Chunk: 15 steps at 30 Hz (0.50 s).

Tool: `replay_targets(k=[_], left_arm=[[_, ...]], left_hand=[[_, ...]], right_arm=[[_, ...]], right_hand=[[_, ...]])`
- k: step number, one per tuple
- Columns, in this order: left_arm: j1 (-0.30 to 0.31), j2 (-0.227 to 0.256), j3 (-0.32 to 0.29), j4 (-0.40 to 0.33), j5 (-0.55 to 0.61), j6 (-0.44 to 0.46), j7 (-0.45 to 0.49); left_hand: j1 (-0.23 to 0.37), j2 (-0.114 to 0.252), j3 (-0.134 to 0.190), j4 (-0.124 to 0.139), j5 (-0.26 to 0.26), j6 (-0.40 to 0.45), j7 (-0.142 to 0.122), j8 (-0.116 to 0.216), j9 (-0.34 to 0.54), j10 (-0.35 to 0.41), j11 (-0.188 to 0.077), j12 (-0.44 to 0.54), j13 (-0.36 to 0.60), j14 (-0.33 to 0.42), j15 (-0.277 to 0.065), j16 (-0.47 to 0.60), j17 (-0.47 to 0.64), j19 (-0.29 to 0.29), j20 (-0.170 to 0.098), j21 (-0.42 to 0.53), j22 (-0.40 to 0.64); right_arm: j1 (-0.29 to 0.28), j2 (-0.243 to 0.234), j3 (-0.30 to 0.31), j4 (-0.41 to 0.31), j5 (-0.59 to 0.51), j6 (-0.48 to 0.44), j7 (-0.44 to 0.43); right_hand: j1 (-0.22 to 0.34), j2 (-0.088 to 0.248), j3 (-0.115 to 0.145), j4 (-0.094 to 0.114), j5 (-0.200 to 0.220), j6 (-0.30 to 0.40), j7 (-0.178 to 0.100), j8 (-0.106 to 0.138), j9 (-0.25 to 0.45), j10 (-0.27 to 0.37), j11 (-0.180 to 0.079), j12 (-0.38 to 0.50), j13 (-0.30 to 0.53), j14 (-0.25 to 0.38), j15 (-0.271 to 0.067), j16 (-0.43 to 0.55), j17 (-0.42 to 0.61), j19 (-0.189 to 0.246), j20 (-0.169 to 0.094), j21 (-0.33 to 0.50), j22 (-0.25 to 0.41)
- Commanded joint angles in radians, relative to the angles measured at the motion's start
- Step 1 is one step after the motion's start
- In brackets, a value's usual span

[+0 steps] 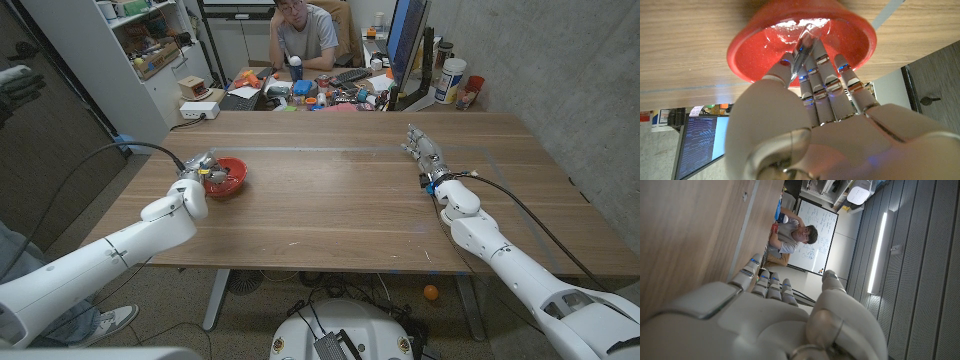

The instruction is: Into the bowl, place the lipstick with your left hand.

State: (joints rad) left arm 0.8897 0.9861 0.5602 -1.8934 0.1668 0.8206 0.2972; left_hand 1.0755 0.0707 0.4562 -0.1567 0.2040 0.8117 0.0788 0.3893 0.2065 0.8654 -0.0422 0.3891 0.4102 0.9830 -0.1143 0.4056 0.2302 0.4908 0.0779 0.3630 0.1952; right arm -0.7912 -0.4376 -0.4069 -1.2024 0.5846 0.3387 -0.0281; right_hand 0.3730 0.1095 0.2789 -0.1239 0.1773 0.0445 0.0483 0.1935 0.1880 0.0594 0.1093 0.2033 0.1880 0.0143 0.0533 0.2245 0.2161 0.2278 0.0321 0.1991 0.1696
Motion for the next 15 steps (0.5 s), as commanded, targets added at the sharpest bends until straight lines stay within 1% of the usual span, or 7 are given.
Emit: replay_targets(k=[1, 2, 3, 5, 11, 15], left_arm=[[-0.004, 0.004, 0.002, 0.01, -0.018, -0.032, -0.013], [-0.005, 0.006, 0.003, 0.01, -0.017, -0.035, -0.014], [-0.003, 0.006, 0.0, 0.009, -0.019, -0.039, -0.014], [-0.004, 0.007, 0.0, 0.008, -0.02, -0.039, -0.016], [-0.002, 0.009, -0.003, 0.006, -0.02, -0.048, -0.013], [0.001, 0.009, -0.008, 0.004, -0.02, -0.05, -0.008]], left_hand=[[-0.039, 0.023, -0.025, 0.025, 0.005, 0.015, -0.091, -0.032, 0.0, 0.003, -0.065, -0.046, -0.013, -0.062, 0.035, -0.023, 0.009, -0.03, 0.019, 0.0, 0.007], [-0.055, 0.017, -0.036, 0.03, 0.003, 0.005, -0.087, -0.039, -0.001, -0.008, -0.059, -0.053, -0.013, -0.074, 0.045, -0.023, 0.015, -0.037, 0.025, -0.001, 0.007], [-0.077, 0.004, -0.052, 0.035, 0.0, -0.007, -0.082, -0.047, -0.003, -0.019, -0.056, -0.06, -0.014, -0.083, 0.049, -0.025, 0.018, -0.041, 0.027, -0.001, 0.008], [-0.096, -0.005, -0.061, 0.039, -0.003, -0.019, -0.08, -0.055, -0.004, -0.028, -0.048, -0.066, -0.015, -0.096, 0.055, -0.031, 0.018, -0.048, 0.032, -0.003, 0.009], [-0.141, -0.019, -0.083, 0.052, -0.007, -0.038, -0.079, -0.07, -0.005, -0.047, -0.042, -0.077, -0.014, -0.124, 0.072, -0.045, 0.018, -0.061, 0.038, -0.005, 0.01], [-0.172, -0.026, -0.097, 0.062, -0.011, -0.045, -0.082, -0.076, -0.006, -0.055, -0.037, -0.081, -0.013, -0.139, 0.083, -0.052, 0.019, -0.066, 0.043, -0.006, 0.01]], right_arm=[[-0.006, 0.002, 0.0, -0.001, 0.001, 0.001, -0.002], [-0.006, 0.002, 0.0, -0.001, 0.001, 0.002, -0.001], [-0.006, 0.002, -0.001, -0.001, 0.001, 0.002, -0.001], [-0.006, 0.002, 0.0, -0.001, 0.002, 0.003, 0.0], [-0.006, 0.003, 0.001, 0.0, 0.003, 0.005, 0.0], [-0.005, 0.002, 0.001, 0.0, 0.004, 0.005, 0.002]], right_hand=[[0.003, 0.006, -0.004, 0.0, 0.006, 0.009, -0.002, 0.004, 0.002, 0.006, 0.003, -0.002, 0.006, 0.011, 0.004, 0.0, 0.004, 0.012, -0.001, -0.003, 0.003], [0.003, 0.006, -0.004, 0.0, 0.006, 0.01, -0.001, 0.004, 0.002, 0.007, 0.002, -0.001, 0.006, 0.011, 0.004, 0.001, 0.004, 0.012, -0.001, -0.003, 0.003], [0.003, 0.006, -0.004, 0.0, 0.006, 0.01, -0.001, 0.004, 0.002, 0.007, 0.002, -0.001, 0.006, 0.012, 0.004, 0.001, 0.004, 0.013, -0.001, -0.003, 0.003], [0.002, 0.006, -0.004, 0.0, 0.006, 0.012, -0.001, 0.005, 0.002, 0.009, 0.003, -0.001, 0.006, 0.012, 0.004, 0.001, 0.004, 0.013, -0.001, -0.003, 0.003], [0.002, 0.007, -0.005, 0.0, 0.006, 0.014, -0.001, 0.005, 0.002, 0.01, 0.002, 0.0, 0.006, 0.014, 0.004, 0.002, 0.004, 0.014, 0.0, -0.003, 0.003], [0.002, 0.007, -0.005, 0.0, 0.006, 0.015, -0.001, 0.006, 0.002, 0.01, 0.003, -0.001, 0.006, 0.019, 0.006, 0.003, 0.004, 0.015, -0.001, -0.003, 0.003]])
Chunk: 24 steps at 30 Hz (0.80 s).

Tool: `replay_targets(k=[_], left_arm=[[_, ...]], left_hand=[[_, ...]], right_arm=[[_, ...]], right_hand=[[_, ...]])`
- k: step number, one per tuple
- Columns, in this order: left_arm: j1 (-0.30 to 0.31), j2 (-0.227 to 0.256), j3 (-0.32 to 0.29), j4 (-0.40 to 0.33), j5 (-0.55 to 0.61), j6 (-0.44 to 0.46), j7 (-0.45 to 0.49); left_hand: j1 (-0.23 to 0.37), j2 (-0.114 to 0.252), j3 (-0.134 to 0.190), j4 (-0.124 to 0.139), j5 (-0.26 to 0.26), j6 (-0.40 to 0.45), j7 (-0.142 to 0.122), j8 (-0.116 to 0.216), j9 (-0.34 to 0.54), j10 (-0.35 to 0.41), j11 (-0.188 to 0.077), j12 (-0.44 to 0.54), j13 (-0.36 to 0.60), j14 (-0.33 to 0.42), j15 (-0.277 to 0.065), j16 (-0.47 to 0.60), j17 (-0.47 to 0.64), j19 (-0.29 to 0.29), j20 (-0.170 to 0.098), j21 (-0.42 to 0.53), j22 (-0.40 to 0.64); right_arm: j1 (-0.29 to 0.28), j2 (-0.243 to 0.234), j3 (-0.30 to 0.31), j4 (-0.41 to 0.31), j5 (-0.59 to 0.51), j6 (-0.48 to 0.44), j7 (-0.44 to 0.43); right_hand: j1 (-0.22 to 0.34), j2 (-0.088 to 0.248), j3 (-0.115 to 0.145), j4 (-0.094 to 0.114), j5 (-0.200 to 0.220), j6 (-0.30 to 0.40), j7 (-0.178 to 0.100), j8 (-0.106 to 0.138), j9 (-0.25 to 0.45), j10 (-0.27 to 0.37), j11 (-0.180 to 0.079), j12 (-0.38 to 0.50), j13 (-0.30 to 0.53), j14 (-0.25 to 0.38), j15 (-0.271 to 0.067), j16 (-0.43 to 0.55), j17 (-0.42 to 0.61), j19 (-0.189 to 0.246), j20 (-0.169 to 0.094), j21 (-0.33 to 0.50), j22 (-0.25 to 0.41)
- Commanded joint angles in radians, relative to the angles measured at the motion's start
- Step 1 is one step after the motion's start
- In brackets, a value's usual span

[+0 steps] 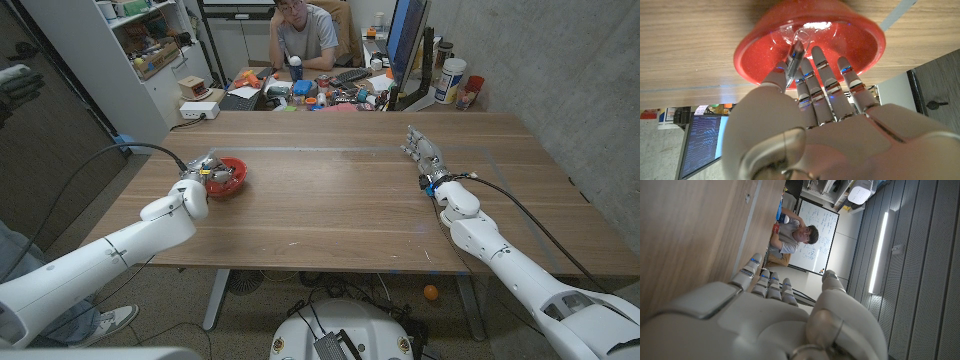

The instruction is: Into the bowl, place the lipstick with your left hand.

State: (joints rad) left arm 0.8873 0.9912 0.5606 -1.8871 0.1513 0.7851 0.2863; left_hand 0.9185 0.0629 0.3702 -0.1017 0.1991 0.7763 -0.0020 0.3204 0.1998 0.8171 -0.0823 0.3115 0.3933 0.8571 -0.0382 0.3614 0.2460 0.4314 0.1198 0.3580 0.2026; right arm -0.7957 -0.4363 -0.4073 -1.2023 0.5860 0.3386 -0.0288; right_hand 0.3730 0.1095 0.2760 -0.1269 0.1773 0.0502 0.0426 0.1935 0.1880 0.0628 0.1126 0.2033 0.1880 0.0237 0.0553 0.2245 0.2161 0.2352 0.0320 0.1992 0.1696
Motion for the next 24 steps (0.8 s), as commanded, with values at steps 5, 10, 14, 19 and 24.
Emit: replay_targets(k=[5, 10, 14, 19, 24], left_arm=[[0.011, 0.006, -0.016, -0.01, -0.006, -0.018, 0.01], [0.023, 0.01, -0.026, -0.017, -0.011, -0.024, 0.017], [0.035, 0.008, -0.038, -0.021, -0.014, -0.03, 0.034], [0.056, -0.002, -0.064, -0.035, -0.022, -0.033, 0.07], [0.081, -0.007, -0.1, -0.054, -0.043, -0.06, 0.097]], left_hand=[[-0.069, -0.042, -0.04, 0.02, -0.014, -0.033, -0.003, -0.024, 0.0, -0.007, 0.008, -0.006, 0.008, -0.026, 0.021, -0.013, 0.006, -0.014, 0.01, -0.002, 0.004], [-0.114, -0.053, -0.06, 0.034, -0.018, -0.057, -0.005, -0.039, 0.001, -0.013, 0.013, -0.008, 0.011, -0.031, 0.026, -0.016, 0.008, -0.015, 0.013, -0.002, 0.004], [-0.137, -0.056, -0.069, 0.042, -0.019, -0.068, -0.009, -0.047, 0.001, -0.022, 0.019, -0.012, 0.012, -0.03, 0.03, -0.017, 0.009, -0.019, 0.02, -0.003, 0.004], [-0.12, -0.04, -0.055, 0.029, -0.013, -0.049, -0.004, -0.043, 0.001, -0.004, 0.017, -0.005, 0.015, -0.021, 0.024, -0.016, 0.008, -0.02, 0.021, -0.003, 0.004], [-0.064, 0.003, -0.013, -0.01, 0.0, 0.007, -0.007, -0.028, 0.002, 0.045, 0.001, 0.011, 0.019, 0.026, 0.002, 0.001, 0.006, 0.01, 0.004, 0.011, 0.004]], right_arm=[[0.0, 0.001, 0.001, 0.0, 0.002, 0.004, 0.004], [-0.001, 0.0, 0.001, -0.004, 0.003, 0.003, 0.004], [-0.002, -0.002, 0.002, -0.008, 0.002, 0.003, 0.003], [-0.003, -0.005, 0.002, -0.014, 0.001, 0.001, 0.002], [-0.005, -0.008, 0.002, -0.023, -0.001, -0.001, -0.001]], right_hand=[[0.002, 0.007, -0.003, 0.003, 0.006, 0.01, 0.004, 0.006, 0.002, 0.007, -0.001, -0.001, 0.006, 0.01, 0.006, 0.003, 0.005, 0.008, 0.0, -0.003, 0.003], [0.002, 0.007, -0.003, 0.003, 0.006, 0.01, 0.003, 0.006, 0.002, 0.008, 0.001, -0.001, 0.006, 0.012, 0.006, 0.004, 0.005, 0.009, 0.0, -0.003, 0.003], [0.002, 0.007, -0.004, 0.003, 0.006, 0.011, 0.004, 0.006, 0.002, 0.008, 0.002, -0.001, 0.006, 0.013, 0.006, 0.004, 0.005, 0.01, -0.001, -0.002, 0.003], [0.003, 0.007, -0.004, 0.002, 0.006, 0.012, 0.003, 0.006, 0.002, 0.01, 0.003, 0.0, 0.006, 0.014, 0.006, 0.004, 0.005, 0.011, 0.0, -0.002, 0.003], [0.003, 0.008, -0.004, 0.002, 0.006, 0.012, 0.002, 0.006, 0.002, 0.01, 0.001, 0.0, 0.006, 0.014, 0.006, 0.004, 0.005, 0.011, 0.0, -0.002, 0.003]])
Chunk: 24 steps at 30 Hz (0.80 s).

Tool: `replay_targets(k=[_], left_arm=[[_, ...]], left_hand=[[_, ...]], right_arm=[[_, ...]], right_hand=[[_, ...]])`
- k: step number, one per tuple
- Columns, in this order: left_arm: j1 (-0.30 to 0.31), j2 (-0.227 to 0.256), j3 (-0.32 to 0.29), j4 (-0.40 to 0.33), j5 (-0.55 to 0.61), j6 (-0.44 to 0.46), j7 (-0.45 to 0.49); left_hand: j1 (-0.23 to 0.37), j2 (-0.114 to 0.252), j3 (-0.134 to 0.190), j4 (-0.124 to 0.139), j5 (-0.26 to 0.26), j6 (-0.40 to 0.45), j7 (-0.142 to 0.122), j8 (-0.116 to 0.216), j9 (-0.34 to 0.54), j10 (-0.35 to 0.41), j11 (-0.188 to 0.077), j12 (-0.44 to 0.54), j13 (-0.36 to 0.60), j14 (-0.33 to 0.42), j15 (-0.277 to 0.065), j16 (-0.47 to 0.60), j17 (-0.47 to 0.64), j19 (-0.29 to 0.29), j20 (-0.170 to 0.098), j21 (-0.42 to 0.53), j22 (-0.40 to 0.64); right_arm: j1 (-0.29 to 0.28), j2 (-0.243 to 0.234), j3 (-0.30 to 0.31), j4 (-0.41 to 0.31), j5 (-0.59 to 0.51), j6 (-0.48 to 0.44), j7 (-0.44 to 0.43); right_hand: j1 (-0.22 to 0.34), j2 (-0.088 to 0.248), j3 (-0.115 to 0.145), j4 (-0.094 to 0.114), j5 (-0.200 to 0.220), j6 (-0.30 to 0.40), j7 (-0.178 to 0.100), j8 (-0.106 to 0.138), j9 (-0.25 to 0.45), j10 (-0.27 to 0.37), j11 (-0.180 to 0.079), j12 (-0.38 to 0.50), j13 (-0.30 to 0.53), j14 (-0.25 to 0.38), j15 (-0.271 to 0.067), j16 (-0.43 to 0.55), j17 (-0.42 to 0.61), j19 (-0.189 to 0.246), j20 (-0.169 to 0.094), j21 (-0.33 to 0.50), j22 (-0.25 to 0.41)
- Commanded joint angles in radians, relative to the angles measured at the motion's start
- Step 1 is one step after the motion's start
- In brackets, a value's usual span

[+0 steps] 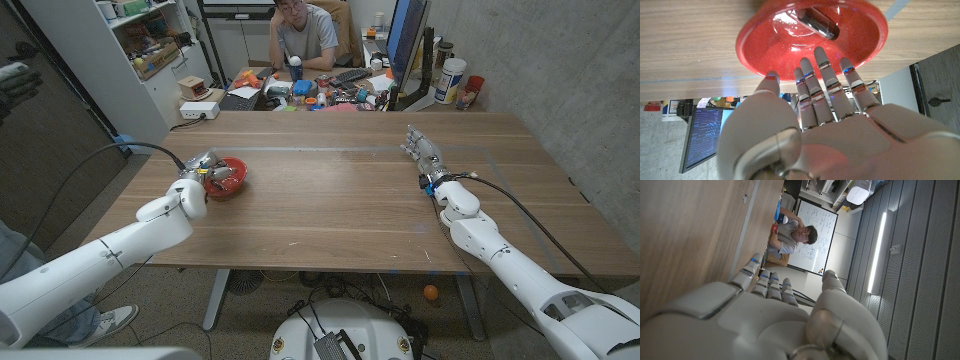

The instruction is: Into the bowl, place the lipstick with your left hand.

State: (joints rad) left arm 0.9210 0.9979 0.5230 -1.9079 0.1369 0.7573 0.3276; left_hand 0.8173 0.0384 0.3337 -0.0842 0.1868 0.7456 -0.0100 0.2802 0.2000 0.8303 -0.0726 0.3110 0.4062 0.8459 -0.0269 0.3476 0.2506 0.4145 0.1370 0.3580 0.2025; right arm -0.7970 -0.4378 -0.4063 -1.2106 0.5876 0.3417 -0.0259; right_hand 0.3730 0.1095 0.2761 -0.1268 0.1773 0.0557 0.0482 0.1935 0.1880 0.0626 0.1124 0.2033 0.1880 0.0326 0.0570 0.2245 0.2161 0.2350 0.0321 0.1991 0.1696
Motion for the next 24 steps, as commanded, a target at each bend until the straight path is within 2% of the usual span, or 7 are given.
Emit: replay_targets(k=[1, 4, 6, 9, 12, 16, 24], left_arm=[[0.052, -0.016, -0.072, -0.037, -0.036, -0.037, 0.061], [0.074, -0.022, -0.106, -0.044, -0.065, -0.083, 0.078], [0.094, -0.04, -0.147, -0.047, -0.112, -0.12, 0.082], [0.129, -0.075, -0.222, -0.037, -0.207, -0.223, 0.083], [0.156, -0.112, -0.282, -0.018, -0.292, -0.343, 0.075], [0.161, -0.153, -0.312, 0.0, -0.338, -0.444, 0.089], [0.146, -0.206, -0.346, 0.07, -0.458, -0.616, 0.021]], left_hand=[[0.042, 0.032, 0.028, -0.03, 0.014, 0.041, 0.001, 0.013, 0.002, 0.035, -0.012, 0.013, 0.007, 0.043, -0.009, 0.016, 0.0, 0.032, -0.015, 0.014, 0.005], [0.054, 0.049, 0.041, -0.037, 0.018, 0.055, 0.003, 0.016, 0.002, 0.048, -0.008, 0.016, 0.009, 0.053, -0.015, 0.017, -0.002, 0.041, -0.017, 0.018, 0.005], [0.016, 0.097, 0.047, -0.004, 0.02, 0.05, 0.006, 0.01, 0.003, 0.038, 0.0, 0.01, 0.012, 0.049, -0.012, 0.013, 0.002, 0.04, -0.015, 0.021, 0.005], [-0.046, 0.126, 0.043, 0.037, 0.019, 0.014, 0.019, -0.012, 0.004, -0.014, 0.038, -0.013, 0.017, 0.013, 0.019, -0.008, 0.003, 0.028, -0.002, 0.02, 0.006], [-0.092, 0.132, 0.053, 0.057, 0.022, -0.06, 0.036, -0.054, 0.005, -0.093, 0.063, -0.048, 0.016, -0.062, 0.051, -0.05, -0.003, 0.007, 0.011, 0.016, 0.008], [-0.133, 0.131, 0.063, 0.073, 0.024, -0.131, 0.048, -0.084, 0.007, -0.172, 0.085, -0.079, 0.015, -0.145, 0.087, -0.092, -0.006, -0.009, 0.015, 0.014, 0.009], [-0.196, 0.121, 0.066, 0.093, 0.017, -0.211, 0.063, -0.096, 0.008, -0.288, 0.127, -0.114, 0.008, -0.277, 0.121, -0.144, -0.007, -0.061, 0.035, -0.003, 0.011]], right_arm=[[-0.004, -0.007, 0.001, -0.016, -0.003, -0.004, -0.005], [-0.006, -0.009, 0.001, -0.024, -0.007, -0.003, -0.008], [-0.007, -0.01, 0.001, -0.029, -0.009, -0.002, -0.011], [-0.01, -0.011, 0.0, -0.041, -0.017, 0.003, -0.019], [-0.013, -0.012, -0.001, -0.058, -0.029, 0.009, -0.03], [-0.019, -0.014, -0.002, -0.08, -0.045, 0.016, -0.048], [-0.036, -0.013, -0.002, -0.119, -0.064, 0.014, -0.084]], right_hand=[[0.003, 0.008, -0.004, 0.002, 0.006, 0.007, -0.003, 0.005, 0.002, 0.01, 0.001, 0.0, 0.006, 0.006, 0.004, 0.004, 0.005, 0.011, 0.0, -0.002, 0.003], [0.003, 0.008, -0.004, 0.002, 0.006, 0.007, -0.002, 0.006, 0.002, 0.011, -0.001, 0.0, 0.006, 0.007, 0.004, 0.005, 0.005, 0.011, 0.0, -0.002, 0.003], [0.003, 0.008, -0.004, 0.002, 0.006, 0.008, -0.002, 0.006, 0.002, 0.011, -0.001, 0.0, 0.006, 0.007, 0.003, 0.005, 0.005, 0.011, 0.0, -0.002, 0.003], [0.003, 0.008, -0.005, 0.002, 0.006, 0.008, -0.001, 0.006, 0.002, 0.011, -0.001, 0.0, 0.006, 0.006, 0.002, 0.004, 0.005, 0.011, 0.0, -0.003, 0.003], [0.003, 0.008, -0.005, 0.002, 0.006, 0.012, 0.001, 0.007, 0.002, 0.011, -0.002, 0.0, 0.006, 0.006, 0.003, 0.004, 0.005, 0.011, 0.0, -0.003, 0.003], [0.003, 0.008, -0.006, 0.002, 0.006, 0.016, 0.007, 0.008, 0.002, 0.012, -0.003, 0.0, 0.006, 0.006, 0.003, 0.004, 0.005, 0.01, 0.0, -0.003, 0.003], [0.003, 0.008, -0.006, 0.002, 0.006, 0.019, 0.007, 0.009, 0.002, 0.012, -0.003, 0.0, 0.006, 0.006, 0.004, 0.003, 0.005, 0.009, 0.001, -0.004, 0.003]])
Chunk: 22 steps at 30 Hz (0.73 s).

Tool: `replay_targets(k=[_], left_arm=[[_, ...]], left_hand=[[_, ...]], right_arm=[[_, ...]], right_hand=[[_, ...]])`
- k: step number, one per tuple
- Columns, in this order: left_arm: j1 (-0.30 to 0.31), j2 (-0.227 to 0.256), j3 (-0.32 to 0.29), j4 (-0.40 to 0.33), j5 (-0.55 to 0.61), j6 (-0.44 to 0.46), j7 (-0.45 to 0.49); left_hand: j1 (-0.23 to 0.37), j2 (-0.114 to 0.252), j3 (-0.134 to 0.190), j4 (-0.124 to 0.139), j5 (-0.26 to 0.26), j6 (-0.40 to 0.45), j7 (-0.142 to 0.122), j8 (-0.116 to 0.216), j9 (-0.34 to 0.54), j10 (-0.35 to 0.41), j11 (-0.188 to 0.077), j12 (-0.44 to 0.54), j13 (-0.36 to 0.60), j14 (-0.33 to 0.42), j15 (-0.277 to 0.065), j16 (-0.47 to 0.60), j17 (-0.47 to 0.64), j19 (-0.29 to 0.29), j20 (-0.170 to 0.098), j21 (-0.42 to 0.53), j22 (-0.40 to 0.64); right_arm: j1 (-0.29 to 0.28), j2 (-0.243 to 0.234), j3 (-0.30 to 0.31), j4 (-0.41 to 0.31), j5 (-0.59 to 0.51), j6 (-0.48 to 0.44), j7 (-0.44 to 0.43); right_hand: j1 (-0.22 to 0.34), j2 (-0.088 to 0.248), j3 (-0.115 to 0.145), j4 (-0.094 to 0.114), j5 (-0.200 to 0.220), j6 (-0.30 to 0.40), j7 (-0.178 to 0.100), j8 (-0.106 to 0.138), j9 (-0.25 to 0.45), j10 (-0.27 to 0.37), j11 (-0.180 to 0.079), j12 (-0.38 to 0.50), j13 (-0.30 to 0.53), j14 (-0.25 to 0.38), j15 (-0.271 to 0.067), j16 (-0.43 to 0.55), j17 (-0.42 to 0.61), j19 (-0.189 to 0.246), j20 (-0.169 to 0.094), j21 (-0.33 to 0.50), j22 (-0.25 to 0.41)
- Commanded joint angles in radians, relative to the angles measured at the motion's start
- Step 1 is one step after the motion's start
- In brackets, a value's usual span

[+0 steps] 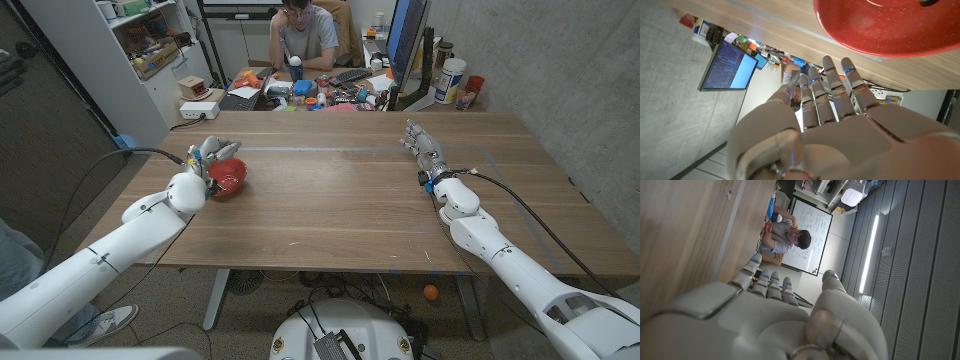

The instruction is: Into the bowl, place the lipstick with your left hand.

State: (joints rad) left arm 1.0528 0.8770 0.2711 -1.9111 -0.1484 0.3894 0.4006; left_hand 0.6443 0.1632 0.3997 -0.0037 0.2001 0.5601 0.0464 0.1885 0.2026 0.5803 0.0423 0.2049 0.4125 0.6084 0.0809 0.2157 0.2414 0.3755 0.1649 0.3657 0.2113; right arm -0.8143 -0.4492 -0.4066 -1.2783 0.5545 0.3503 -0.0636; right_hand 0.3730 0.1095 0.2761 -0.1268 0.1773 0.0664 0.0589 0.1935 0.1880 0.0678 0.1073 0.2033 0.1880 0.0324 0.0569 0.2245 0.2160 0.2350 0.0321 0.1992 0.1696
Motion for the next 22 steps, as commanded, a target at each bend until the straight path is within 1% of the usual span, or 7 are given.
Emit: replay_targets(k=[1, 6, 7, 9, 11, 17, 22], left_arm=[[0.013, -0.088, -0.097, 0.08, -0.184, -0.261, -0.06], [0.009, -0.102, -0.118, 0.14, -0.28, -0.342, -0.142], [0.011, -0.116, -0.127, 0.158, -0.312, -0.364, -0.156], [0.012, -0.147, -0.139, 0.2, -0.367, -0.424, -0.192], [0.011, -0.157, -0.144, 0.224, -0.395, -0.46, -0.213], [0.012, -0.134, -0.141, 0.241, -0.408, -0.497, -0.243], [0.009, -0.111, -0.136, 0.259, -0.412, -0.512, -0.266]], left_hand=[[-0.03, -0.005, -0.002, 0.016, 0.002, -0.029, 0.004, -0.003, 0.006, -0.042, 0.013, -0.007, 0.001, -0.048, 0.016, -0.014, 0.002, -0.028, 0.008, -0.013, 0.002], [-0.081, -0.018, -0.018, 0.035, -0.009, -0.086, 0.016, -0.009, 0.006, -0.091, 0.029, -0.011, -0.002, -0.1, 0.034, -0.022, 0.003, -0.073, 0.026, -0.031, 0.0], [-0.097, -0.024, -0.025, 0.04, -0.013, -0.111, 0.016, -0.013, 0.005, -0.105, 0.027, -0.012, -0.003, -0.109, 0.034, -0.021, 0.003, -0.085, 0.027, -0.037, -0.001], [-0.135, -0.037, -0.04, 0.051, -0.019, -0.171, 0.022, -0.014, 0.004, -0.124, 0.042, -0.008, -0.007, -0.133, 0.04, -0.021, -0.001, -0.106, 0.03, -0.049, -0.003], [-0.155, -0.045, -0.049, 0.056, -0.022, -0.206, 0.027, -0.016, 0.003, -0.14, 0.049, -0.009, -0.01, -0.149, 0.043, -0.023, -0.003, -0.12, 0.031, -0.056, -0.004], [-0.178, -0.052, -0.058, 0.06, -0.023, -0.223, 0.023, -0.006, 0.001, -0.167, 0.056, -0.01, -0.013, -0.189, 0.053, -0.03, -0.007, -0.142, 0.037, -0.068, -0.006], [-0.183, -0.053, -0.058, 0.06, -0.023, -0.216, 0.021, -0.001, 0.001, -0.171, 0.055, -0.009, -0.015, -0.193, 0.052, -0.029, -0.009, -0.15, 0.037, -0.072, -0.006]], right_arm=[[-0.02, -0.002, -0.002, -0.055, -0.033, 0.003, -0.05], [-0.029, 0.001, -0.006, -0.076, -0.048, -0.003, -0.076], [-0.031, 0.002, -0.006, -0.081, -0.053, -0.003, -0.083], [-0.038, 0.001, -0.008, -0.097, -0.067, -0.005, -0.101], [-0.046, -0.004, -0.01, -0.118, -0.082, -0.011, -0.118], [-0.075, -0.016, -0.01, -0.193, -0.119, -0.032, -0.168], [-0.075, -0.005, -0.015, -0.195, -0.131, -0.025, -0.178]], right_hand=[[0.003, 0.008, -0.006, 0.002, 0.006, 0.009, -0.003, 0.009, 0.002, 0.007, 0.003, 0.0, 0.006, 0.006, 0.004, 0.003, 0.006, 0.009, 0.001, -0.004, 0.003], [0.003, 0.008, -0.007, 0.002, 0.006, 0.009, -0.004, 0.008, 0.002, 0.008, 0.003, 0.0, 0.006, 0.007, 0.004, 0.004, 0.006, 0.009, 0.001, -0.004, 0.003], [0.003, 0.008, -0.007, 0.002, 0.006, 0.009, -0.003, 0.008, 0.002, 0.008, 0.003, -0.001, 0.006, 0.007, 0.003, 0.004, 0.006, 0.009, 0.001, -0.004, 0.003], [0.003, 0.009, -0.007, 0.002, 0.006, 0.009, -0.005, 0.008, 0.002, 0.008, 0.003, -0.001, 0.006, 0.006, 0.003, 0.003, 0.006, 0.009, 0.0, -0.004, 0.003], [0.003, 0.009, -0.007, 0.002, 0.006, 0.01, -0.005, 0.008, 0.002, 0.007, 0.003, -0.001, 0.006, 0.006, 0.004, 0.003, 0.006, 0.009, 0.001, -0.004, 0.003], [0.003, 0.009, -0.008, 0.002, 0.006, 0.009, -0.004, 0.008, 0.002, 0.008, 0.003, -0.001, 0.006, 0.007, 0.004, 0.003, 0.006, 0.009, 0.001, -0.004, 0.003], [0.003, 0.009, -0.008, 0.002, 0.006, 0.009, -0.005, 0.007, 0.002, 0.008, 0.003, -0.001, 0.006, 0.008, 0.005, 0.003, 0.006, 0.01, 0.001, -0.004, 0.003]])
